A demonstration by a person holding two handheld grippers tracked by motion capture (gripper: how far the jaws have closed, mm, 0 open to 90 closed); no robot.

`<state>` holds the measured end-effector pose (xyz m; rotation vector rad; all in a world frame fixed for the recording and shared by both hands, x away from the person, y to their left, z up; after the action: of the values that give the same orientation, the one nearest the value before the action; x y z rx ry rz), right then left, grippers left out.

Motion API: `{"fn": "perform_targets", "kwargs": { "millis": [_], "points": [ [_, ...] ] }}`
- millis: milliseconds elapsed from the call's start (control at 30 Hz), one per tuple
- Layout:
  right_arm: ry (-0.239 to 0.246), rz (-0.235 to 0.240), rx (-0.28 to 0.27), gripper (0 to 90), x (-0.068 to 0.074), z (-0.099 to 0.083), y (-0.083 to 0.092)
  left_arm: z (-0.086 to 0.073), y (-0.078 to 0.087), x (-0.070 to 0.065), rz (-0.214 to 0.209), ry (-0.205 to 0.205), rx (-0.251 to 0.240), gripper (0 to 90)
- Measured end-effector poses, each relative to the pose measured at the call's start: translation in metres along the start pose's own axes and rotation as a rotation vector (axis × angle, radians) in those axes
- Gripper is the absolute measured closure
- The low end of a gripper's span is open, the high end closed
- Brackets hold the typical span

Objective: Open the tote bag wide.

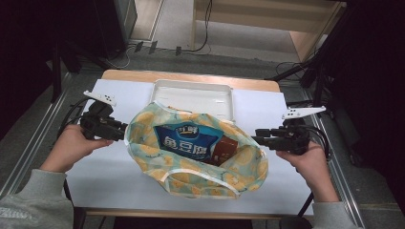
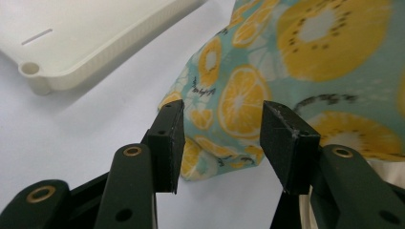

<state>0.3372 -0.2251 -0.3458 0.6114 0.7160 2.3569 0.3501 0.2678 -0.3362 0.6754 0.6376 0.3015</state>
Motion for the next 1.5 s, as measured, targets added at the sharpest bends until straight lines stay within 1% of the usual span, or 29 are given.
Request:
{"fn": "perform_targets", "kwargs": {
  "millis": [100,133,200,267,333,367,467,500,533,567,600,633,667,767,833,900,933,967,1033,1067,1133,1167,1200,1267,1300,1333,1400,1433,1500],
  "points": [
    [0.005,0.004,-0.001,57.1,0.004,0.006,0.005,0.006,0.008,-0.008,-0.009,-0.012,-0.007,51.4],
    [0.005,0.004,-0.001,57.1,0.004,0.006,0.005,0.006,0.008,-0.008,-0.009,-0.012,-0.007,51.4],
    [0.014,0.006,-0.006,57.6,0.008,0.012,0.01,0.01,0.013,-0.013,0.006,-0.02,-0.005,51.4],
    [0.021,0.011,-0.008,57.7,0.012,0.016,0.014,0.016,0.021,-0.019,0.006,-0.027,-0.007,51.3],
    [0.031,0.009,-0.009,57.7,0.014,0.018,0.015,0.018,0.024,-0.021,0.007,-0.032,-0.005,51.2],
    [0.042,0.015,-0.013,57.8,0.018,0.023,0.018,0.023,0.029,-0.024,0.011,-0.045,-0.006,51.1],
    [0.055,0.022,-0.016,57.4,0.023,0.028,0.021,0.032,0.038,-0.033,0.01,-0.058,-0.014,50.9],
    [0.061,0.03,-0.018,57.2,0.026,0.03,0.023,0.035,0.04,-0.037,0.01,-0.066,-0.015,50.9],
    [0.061,0.03,-0.018,57.2,0.026,0.03,0.023,0.035,0.04,-0.037,0.01,-0.066,-0.015,50.8],
    [0.067,0.038,-0.026,56.5,0.03,0.033,0.024,0.041,0.044,-0.043,0.015,-0.08,-0.011,50.6],
    [0.067,0.038,-0.026,56.5,0.03,0.033,0.024,0.041,0.044,-0.043,0.015,-0.08,-0.011,50.5],
    [0.078,0.034,-0.024,56.4,0.034,0.036,0.026,0.046,0.049,-0.05,0.014,-0.096,-0.008,50.4],
    [0.083,0.035,-0.026,56.4,0.035,0.037,0.026,0.049,0.051,-0.054,0.009,-0.101,-0.009,50.4],
    [0.09,0.035,-0.022,56.3,0.038,0.041,0.027,0.057,0.057,-0.063,0.016,-0.116,-0.011,49.5],
    [0.093,0.036,-0.025,56.1,0.04,0.043,0.029,0.062,0.061,-0.069,0.014,-0.118,-0.02,48.0],
    [0.096,0.035,-0.033,55.6,0.042,0.046,0.031,0.067,0.066,-0.074,0.015,-0.135,-0.037,44.8],
    [0.096,0.035,-0.033,55.6,0.042,0.046,0.031,0.067,0.066,-0.074,0.015,-0.135,-0.037,43.3],
    [0.1,0.036,-0.044,55.4,0.045,0.049,0.034,0.072,0.07,-0.079,-0.003,-0.14,-0.058,41.4],
    [0.102,0.036,-0.049,54.9,0.048,0.051,0.037,0.075,0.07,-0.085,-0.012,-0.153,-0.063,39.4],
    [0.107,0.036,-0.051,54.6,0.05,0.052,0.038,0.078,0.068,-0.088,-0.016,-0.159,-0.054,37.5],
    [0.114,0.038,-0.054,53.5,0.057,0.054,0.039,0.079,0.065,-0.091,-0.025,-0.157,-0.046,35.4],
    [0.114,0.038,-0.054,53.5,0.057,0.054,0.039,0.079,0.062,-0.093,-0.028,-0.154,-0.029,35.4],
    [0.124,0.042,-0.058,51.9,0.062,0.054,0.04,0.079,0.053,-0.095,-0.02,-0.156,0.008,34.6],
    [0.125,0.045,-0.054,51.2,0.065,0.054,0.04,0.079,0.051,-0.096,-0.011,-0.16,0.015,38.2],
    [0.125,0.047,-0.046,49.1,0.069,0.053,0.04,0.079,0.047,-0.096,0.005,-0.166,0.033,40.6],
    [0.121,0.049,-0.039,48.1,0.072,0.052,0.04,0.078,0.046,-0.096,0.006,-0.163,0.043,42.2],
    [0.123,0.05,-0.039,47.7,0.074,0.052,0.041,0.078,0.045,-0.096,0.012,-0.161,0.045,48.2],
    [0.132,0.052,-0.043,46.3,0.079,0.05,0.043,0.078,0.045,-0.094,0.032,-0.153,0.051,48.7],
    [0.141,0.047,-0.046,45.6,0.085,0.049,0.046,0.078,0.047,-0.095,0.022,-0.158,0.029,48.2]
  ]
}}
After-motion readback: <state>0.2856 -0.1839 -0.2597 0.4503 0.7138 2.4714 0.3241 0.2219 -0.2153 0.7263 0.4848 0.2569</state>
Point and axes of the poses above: each handheld gripper's, and its own axes: y roughly backward along the jaws, z roughly out of its top, x roughly to its left, the point moved 2 cm from there along -y, roughly forward along the jaws, and after that the axes turned 5 degrees about -z, right-handed, at the moved point
